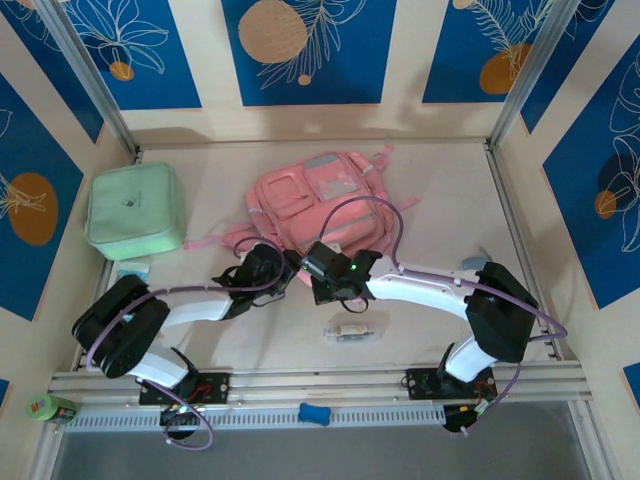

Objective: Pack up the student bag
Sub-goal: Zip the student bag at the top-center of the table.

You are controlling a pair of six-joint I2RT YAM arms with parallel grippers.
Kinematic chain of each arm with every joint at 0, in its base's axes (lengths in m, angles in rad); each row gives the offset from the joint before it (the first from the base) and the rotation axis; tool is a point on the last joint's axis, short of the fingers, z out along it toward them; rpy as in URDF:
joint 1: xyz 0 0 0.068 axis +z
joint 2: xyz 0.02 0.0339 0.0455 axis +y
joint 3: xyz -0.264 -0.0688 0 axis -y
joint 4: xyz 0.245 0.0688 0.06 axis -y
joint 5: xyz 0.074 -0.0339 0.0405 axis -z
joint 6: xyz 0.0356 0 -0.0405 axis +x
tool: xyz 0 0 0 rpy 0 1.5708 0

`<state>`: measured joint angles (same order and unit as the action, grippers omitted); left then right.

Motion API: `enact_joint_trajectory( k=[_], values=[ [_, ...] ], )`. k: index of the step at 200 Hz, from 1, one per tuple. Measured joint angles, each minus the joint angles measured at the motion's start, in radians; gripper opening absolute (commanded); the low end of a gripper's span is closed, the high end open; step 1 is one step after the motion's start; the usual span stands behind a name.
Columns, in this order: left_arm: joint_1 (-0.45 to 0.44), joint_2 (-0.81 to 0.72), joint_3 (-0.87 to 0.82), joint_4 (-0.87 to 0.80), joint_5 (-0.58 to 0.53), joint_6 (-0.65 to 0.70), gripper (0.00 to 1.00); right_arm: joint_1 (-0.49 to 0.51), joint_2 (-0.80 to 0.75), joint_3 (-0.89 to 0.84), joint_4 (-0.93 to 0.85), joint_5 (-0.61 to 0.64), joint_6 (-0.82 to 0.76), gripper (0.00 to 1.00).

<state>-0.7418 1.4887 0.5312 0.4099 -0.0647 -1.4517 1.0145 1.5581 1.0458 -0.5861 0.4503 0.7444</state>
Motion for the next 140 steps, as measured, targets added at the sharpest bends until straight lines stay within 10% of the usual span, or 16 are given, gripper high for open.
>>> enact_joint_trajectory(
  k=[68, 140],
  values=[
    [-0.011, 0.020, 0.032, -0.007, -0.042, 0.025, 0.00, -0.014, 0.000, 0.029, -0.048, -0.032, -0.005, 0.00],
    [0.094, -0.042, 0.034, -0.113, 0.034, 0.132, 0.00, -0.062, -0.037, 0.026, -0.159, -0.027, -0.018, 0.00]
  ],
)
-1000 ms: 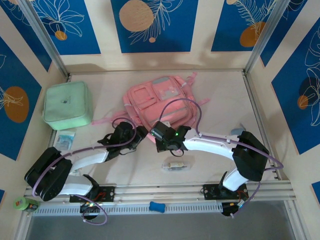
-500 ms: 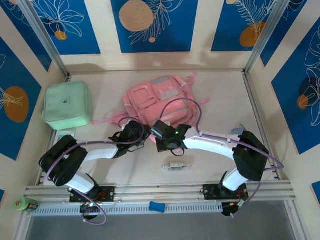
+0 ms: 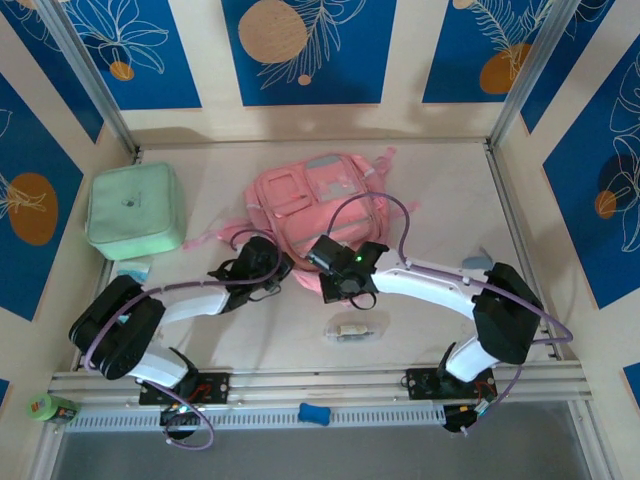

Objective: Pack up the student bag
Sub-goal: Zip the student bag at the top-center of the table.

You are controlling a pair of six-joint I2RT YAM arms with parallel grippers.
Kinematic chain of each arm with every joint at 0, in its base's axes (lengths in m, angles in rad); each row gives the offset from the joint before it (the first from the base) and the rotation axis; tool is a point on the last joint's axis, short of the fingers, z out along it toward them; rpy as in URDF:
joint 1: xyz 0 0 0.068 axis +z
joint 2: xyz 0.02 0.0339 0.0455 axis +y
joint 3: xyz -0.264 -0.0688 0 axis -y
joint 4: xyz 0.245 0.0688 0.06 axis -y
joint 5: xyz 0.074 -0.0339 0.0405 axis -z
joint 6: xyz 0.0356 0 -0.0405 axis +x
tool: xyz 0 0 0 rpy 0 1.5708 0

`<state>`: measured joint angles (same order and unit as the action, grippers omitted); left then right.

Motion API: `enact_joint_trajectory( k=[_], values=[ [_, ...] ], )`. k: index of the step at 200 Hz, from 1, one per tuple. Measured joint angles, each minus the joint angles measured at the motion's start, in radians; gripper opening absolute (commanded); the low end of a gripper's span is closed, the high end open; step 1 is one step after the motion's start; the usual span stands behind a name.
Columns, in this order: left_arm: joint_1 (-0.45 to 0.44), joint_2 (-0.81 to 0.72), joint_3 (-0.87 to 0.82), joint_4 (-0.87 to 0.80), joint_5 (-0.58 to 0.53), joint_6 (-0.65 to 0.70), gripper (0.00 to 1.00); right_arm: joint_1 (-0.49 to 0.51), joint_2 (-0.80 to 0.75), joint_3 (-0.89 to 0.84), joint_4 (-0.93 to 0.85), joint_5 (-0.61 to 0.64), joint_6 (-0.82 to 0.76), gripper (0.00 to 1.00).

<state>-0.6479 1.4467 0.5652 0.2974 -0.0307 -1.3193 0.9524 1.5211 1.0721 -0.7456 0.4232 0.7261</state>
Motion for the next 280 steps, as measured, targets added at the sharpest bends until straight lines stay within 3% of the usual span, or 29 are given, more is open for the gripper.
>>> enact_joint_trajectory(
  k=[52, 101, 142, 168, 183, 214, 249, 280],
  values=[
    [0.161, -0.009, 0.058, -0.107, 0.155, 0.132, 0.00, -0.127, -0.108, -0.055, -0.030, 0.006, -0.066, 0.00],
    [0.256, 0.098, 0.236, -0.265, 0.223, 0.277, 0.00, -0.103, -0.109, -0.053, 0.035, -0.086, -0.106, 0.00],
    [0.307, 0.204, 0.421, -0.373, 0.205, 0.426, 0.24, -0.083, -0.046, -0.030, 0.146, -0.191, -0.081, 0.00],
    [0.335, 0.190, 0.433, -0.370, 0.197, 0.481, 0.42, -0.082, 0.002, -0.015, 0.171, -0.223, -0.060, 0.00],
    [0.338, 0.148, 0.402, -0.372, 0.188, 0.483, 0.47, -0.081, 0.008, -0.015, 0.178, -0.228, -0.048, 0.00],
    [0.287, -0.030, 0.246, -0.355, 0.177, 0.414, 0.53, -0.079, 0.008, -0.015, 0.185, -0.228, -0.034, 0.00],
    [0.077, -0.198, 0.106, -0.324, 0.066, 0.262, 0.56, -0.066, 0.008, -0.016, 0.185, -0.217, -0.023, 0.00],
    [-0.031, -0.196, 0.071, -0.299, -0.030, 0.137, 0.57, -0.060, 0.008, -0.016, 0.186, -0.203, -0.019, 0.00]
  ],
)
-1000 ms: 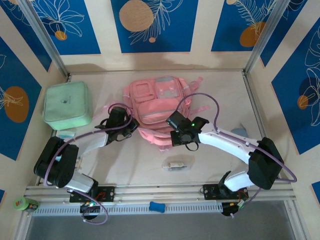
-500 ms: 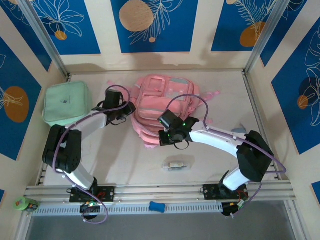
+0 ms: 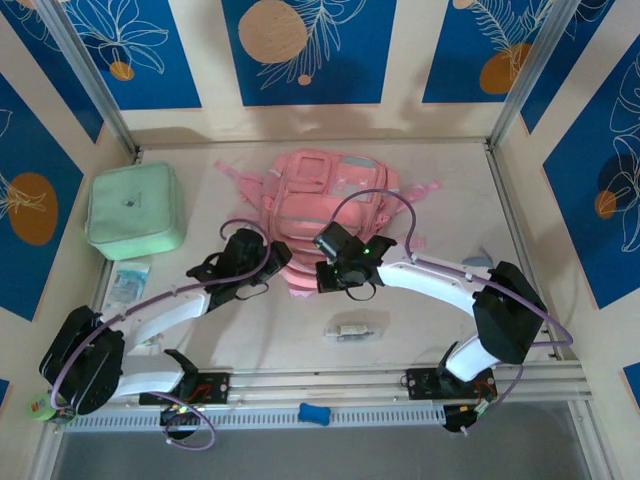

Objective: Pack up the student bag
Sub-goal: Zip the student bag at the top-center of the table.

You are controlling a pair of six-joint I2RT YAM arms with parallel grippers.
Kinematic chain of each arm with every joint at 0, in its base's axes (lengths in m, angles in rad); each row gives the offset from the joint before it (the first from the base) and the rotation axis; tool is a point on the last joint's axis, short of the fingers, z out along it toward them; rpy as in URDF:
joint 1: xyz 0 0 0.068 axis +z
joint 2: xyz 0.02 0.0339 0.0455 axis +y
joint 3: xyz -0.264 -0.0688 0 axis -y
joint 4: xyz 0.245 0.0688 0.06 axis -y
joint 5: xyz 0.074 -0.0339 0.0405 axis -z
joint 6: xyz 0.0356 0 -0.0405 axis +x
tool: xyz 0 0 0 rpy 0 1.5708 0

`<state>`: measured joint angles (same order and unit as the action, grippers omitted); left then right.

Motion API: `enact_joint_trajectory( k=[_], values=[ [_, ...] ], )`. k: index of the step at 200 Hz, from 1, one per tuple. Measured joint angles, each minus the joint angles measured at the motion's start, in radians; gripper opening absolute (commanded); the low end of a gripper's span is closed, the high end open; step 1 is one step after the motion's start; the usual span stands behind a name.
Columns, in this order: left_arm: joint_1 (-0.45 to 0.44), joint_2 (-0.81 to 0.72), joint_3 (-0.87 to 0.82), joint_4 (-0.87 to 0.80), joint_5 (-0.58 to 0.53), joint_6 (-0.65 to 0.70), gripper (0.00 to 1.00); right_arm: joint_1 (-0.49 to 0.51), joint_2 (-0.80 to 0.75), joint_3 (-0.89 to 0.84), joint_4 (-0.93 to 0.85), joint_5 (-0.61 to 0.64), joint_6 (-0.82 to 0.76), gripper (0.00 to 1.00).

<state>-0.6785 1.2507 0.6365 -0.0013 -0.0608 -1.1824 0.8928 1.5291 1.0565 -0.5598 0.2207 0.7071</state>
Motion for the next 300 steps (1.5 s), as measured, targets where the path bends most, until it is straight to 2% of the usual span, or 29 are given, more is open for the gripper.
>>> enact_joint_trajectory(
  k=[36, 90, 110, 151, 173, 200, 228, 272, 300],
  values=[
    [-0.063, 0.116, 0.061, -0.031, -0.082, -0.087, 0.58, 0.004, 0.000, 0.000, 0.002, 0.007, 0.000, 0.00],
    [-0.065, 0.235, 0.116, -0.051, -0.163, -0.139, 0.58, 0.014, 0.017, -0.004, 0.006, 0.019, 0.000, 0.00],
    [-0.061, 0.272, 0.125, -0.048, -0.165, -0.151, 0.46, 0.020, 0.024, -0.004, 0.007, 0.031, 0.000, 0.00],
    [-0.042, 0.284, 0.108, -0.026, -0.154, -0.143, 0.08, 0.024, 0.026, -0.003, 0.007, 0.053, 0.000, 0.00],
    [-0.024, 0.274, 0.108, -0.029, -0.124, -0.117, 0.00, 0.037, 0.026, 0.004, -0.014, 0.096, 0.000, 0.00],
    [0.030, 0.229, 0.108, -0.061, -0.083, -0.059, 0.00, 0.042, 0.022, 0.010, -0.055, 0.153, 0.000, 0.00],
    [0.146, 0.169, 0.107, -0.098, -0.021, 0.021, 0.00, 0.019, -0.028, -0.006, -0.094, 0.173, -0.009, 0.00],
    [0.311, 0.150, 0.110, -0.137, 0.101, 0.142, 0.00, -0.083, -0.098, -0.052, -0.144, 0.166, -0.055, 0.00],
    [0.354, 0.197, 0.177, -0.180, 0.140, 0.217, 0.00, -0.047, -0.096, -0.045, -0.132, 0.145, -0.091, 0.00]
  ],
)
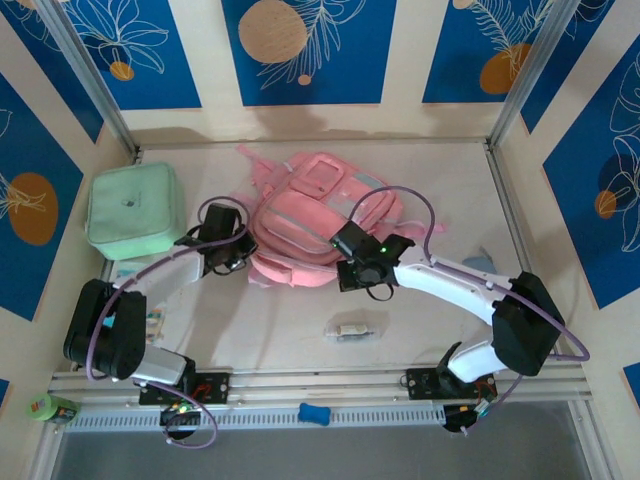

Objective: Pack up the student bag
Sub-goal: Zip the student bag at the top-center of the table.

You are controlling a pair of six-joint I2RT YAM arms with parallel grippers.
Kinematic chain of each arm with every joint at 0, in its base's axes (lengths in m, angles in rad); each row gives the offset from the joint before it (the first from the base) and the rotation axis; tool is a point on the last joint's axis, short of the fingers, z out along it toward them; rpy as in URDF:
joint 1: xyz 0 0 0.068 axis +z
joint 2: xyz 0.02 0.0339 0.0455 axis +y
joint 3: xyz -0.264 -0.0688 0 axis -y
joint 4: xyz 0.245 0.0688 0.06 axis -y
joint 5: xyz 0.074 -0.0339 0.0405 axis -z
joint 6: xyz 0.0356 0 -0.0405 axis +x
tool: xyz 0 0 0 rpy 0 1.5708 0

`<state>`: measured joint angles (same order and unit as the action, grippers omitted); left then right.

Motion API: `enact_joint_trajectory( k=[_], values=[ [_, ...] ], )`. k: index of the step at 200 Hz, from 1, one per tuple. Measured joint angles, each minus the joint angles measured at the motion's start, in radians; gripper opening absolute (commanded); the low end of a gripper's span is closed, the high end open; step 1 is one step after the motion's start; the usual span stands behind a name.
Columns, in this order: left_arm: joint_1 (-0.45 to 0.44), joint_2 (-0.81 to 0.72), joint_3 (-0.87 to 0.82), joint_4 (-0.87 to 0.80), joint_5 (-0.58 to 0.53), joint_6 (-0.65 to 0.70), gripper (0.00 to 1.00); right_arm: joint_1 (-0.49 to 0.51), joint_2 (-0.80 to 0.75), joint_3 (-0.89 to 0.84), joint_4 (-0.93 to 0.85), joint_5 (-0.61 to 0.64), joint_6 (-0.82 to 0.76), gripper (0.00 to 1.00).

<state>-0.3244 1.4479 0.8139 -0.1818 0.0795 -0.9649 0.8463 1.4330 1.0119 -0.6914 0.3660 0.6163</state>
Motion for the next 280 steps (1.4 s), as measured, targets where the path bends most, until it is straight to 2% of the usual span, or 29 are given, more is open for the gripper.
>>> enact_joint_trajectory(
  k=[9, 17, 49, 81, 115, 137, 161, 189, 218, 267, 280],
  values=[
    [0.014, 0.024, 0.027, -0.009, 0.003, 0.022, 0.01, 0.021, 0.014, 0.016, 0.002, -0.010, -0.005, 0.00],
    [0.028, 0.048, 0.053, -0.015, 0.006, 0.045, 0.05, 0.039, 0.034, 0.035, 0.003, -0.019, -0.007, 0.00],
    [0.064, 0.098, 0.124, -0.019, -0.010, 0.127, 0.42, 0.074, 0.118, 0.087, 0.024, -0.047, -0.006, 0.00],
    [0.071, 0.017, 0.089, -0.003, -0.020, 0.150, 0.59, 0.070, 0.134, 0.082, 0.045, -0.072, 0.003, 0.00],
    [0.013, -0.174, -0.080, 0.027, -0.012, 0.074, 0.64, 0.070, 0.129, 0.034, 0.082, -0.079, 0.019, 0.00],
    [-0.122, -0.315, -0.233, 0.065, -0.041, -0.051, 0.67, 0.070, 0.126, 0.024, 0.096, -0.079, 0.021, 0.00],
    [-0.277, -0.372, -0.295, 0.073, -0.097, -0.186, 0.70, 0.070, 0.125, 0.019, 0.102, -0.079, 0.027, 0.00],
    [-0.410, -0.342, -0.294, 0.147, -0.170, -0.310, 0.73, 0.071, 0.125, 0.018, 0.105, -0.078, 0.031, 0.00],
    [-0.499, -0.212, -0.274, 0.242, -0.231, -0.409, 0.72, 0.072, 0.125, 0.018, 0.105, -0.078, 0.039, 0.00],
    [-0.536, -0.021, -0.193, 0.311, -0.287, -0.510, 0.71, 0.077, 0.125, 0.012, 0.113, -0.074, 0.046, 0.00],
    [-0.536, 0.017, -0.182, 0.321, -0.302, -0.531, 0.65, 0.077, 0.125, 0.010, 0.116, -0.074, 0.046, 0.00]
  ],
)
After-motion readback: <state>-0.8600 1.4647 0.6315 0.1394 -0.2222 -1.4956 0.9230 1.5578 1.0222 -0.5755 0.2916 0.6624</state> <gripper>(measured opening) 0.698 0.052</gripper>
